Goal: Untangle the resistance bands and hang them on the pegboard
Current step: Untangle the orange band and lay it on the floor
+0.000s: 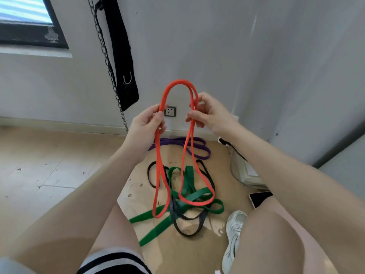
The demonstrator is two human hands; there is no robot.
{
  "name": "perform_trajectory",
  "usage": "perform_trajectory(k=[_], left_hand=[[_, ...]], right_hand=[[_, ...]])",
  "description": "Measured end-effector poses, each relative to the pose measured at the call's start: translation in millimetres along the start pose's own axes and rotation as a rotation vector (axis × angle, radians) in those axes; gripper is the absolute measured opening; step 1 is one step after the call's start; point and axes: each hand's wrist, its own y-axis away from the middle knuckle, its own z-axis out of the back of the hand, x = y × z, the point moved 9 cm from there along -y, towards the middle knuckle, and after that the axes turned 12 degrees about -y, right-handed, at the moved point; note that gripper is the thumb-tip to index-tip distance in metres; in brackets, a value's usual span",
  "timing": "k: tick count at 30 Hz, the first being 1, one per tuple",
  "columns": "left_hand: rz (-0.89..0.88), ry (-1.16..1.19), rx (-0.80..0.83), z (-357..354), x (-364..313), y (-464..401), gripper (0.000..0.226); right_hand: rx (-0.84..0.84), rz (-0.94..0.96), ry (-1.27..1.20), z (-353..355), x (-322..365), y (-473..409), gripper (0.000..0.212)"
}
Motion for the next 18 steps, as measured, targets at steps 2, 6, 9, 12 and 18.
perform_trajectory(k=[2,6,9,12,18], left_hand=[[0.025,0.038,0.016,-10,-4,0,0.021],[0.076,0.077,0.025,-20,-5,-1,0.022],[0.061,0.055,0.046,-29,-7,0,0.024],[0.064,0.063,0.051,-35,-8,3,0.023],[0.055,0.085,0.074,-40,-11,7,0.021]], right_hand=[[0.043,-0.008,0.051,-14,-3,2,0.009],[0.037,0.000,0.167,-22,-12,11,0.007],[0.136,0.032,0.373,-36,-15,16,0.020],[0.150,0.033,0.341,-40,-17,19,0.016],[0.086,-0.046,0.091,-32,-30,20,0.019]])
